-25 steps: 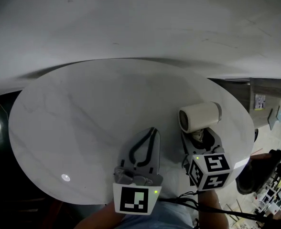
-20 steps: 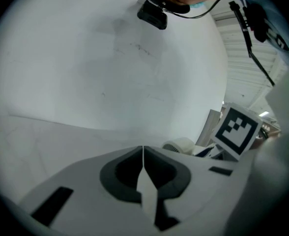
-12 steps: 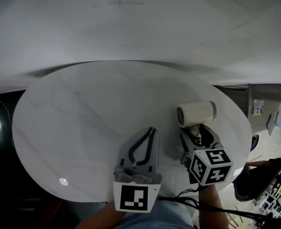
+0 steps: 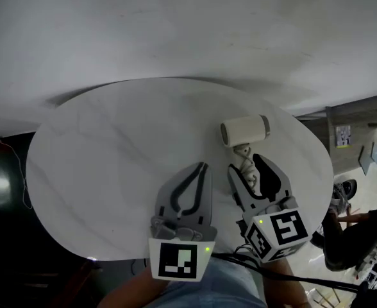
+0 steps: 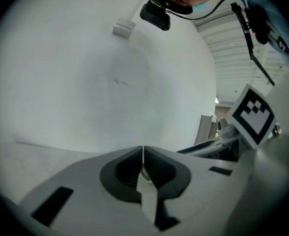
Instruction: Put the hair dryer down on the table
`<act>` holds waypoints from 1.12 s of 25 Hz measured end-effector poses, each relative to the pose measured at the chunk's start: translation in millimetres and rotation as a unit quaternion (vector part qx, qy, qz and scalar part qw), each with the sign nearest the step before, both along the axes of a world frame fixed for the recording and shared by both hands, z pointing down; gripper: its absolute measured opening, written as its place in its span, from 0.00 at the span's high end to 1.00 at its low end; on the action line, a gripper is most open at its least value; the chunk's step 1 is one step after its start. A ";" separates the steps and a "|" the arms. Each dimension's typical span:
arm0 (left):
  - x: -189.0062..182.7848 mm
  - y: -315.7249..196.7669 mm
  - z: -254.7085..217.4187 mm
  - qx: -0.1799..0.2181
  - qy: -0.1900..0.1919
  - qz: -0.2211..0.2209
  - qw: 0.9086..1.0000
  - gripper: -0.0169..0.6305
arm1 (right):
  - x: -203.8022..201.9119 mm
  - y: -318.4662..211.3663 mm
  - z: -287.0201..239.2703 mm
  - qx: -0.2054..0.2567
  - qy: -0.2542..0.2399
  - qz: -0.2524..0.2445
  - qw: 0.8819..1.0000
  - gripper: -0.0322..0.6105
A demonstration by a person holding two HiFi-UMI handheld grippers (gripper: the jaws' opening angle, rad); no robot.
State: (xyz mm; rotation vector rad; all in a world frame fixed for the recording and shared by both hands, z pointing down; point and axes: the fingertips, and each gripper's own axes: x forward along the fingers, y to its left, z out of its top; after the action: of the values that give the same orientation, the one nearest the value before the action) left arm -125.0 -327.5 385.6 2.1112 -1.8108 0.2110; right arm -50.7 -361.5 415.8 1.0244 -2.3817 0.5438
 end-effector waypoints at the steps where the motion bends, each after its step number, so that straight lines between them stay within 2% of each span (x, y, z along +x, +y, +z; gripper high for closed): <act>1: 4.6 4.7 -8.1 0.007 -0.001 -0.002 1.000 0.95 | -0.9 6.9 -12.5 0.016 -0.017 -0.006 1.000 0.60; 3: 13.4 13.4 -26.8 0.025 -0.004 -0.006 1.000 0.95 | -0.7 20.9 -38.9 0.054 -0.046 -0.015 0.997 0.68; 6: 28.3 30.0 -58.4 0.059 -0.028 -0.009 0.998 0.95 | 6.8 42.9 -76.5 0.109 -0.076 -0.022 0.991 0.85; 8: 40.8 46.8 -77.8 0.074 -0.043 -0.011 0.996 0.95 | 16.4 59.9 -98.1 0.131 -0.089 -0.025 0.987 0.90; 11: 55.5 71.6 -103.4 0.098 -0.070 -0.014 0.993 0.95 | 28.3 84.1 -124.0 0.162 -0.104 -0.030 0.981 0.92; 18: 68.0 98.2 -147.1 0.153 -0.100 -0.036 0.983 0.95 | 39.2 117.1 -163.4 0.221 -0.134 -0.051 0.965 0.93; 28: 83.0 110.3 -163.8 0.175 -0.117 -0.031 0.977 0.95 | 42.6 132.4 -181.0 0.252 -0.141 -0.072 0.955 0.93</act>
State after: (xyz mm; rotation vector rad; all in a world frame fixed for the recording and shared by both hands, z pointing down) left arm -42.0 -217.2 221.8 2.3420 -2.1826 0.1368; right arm -8.1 -229.1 234.8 1.0123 -2.9113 0.0190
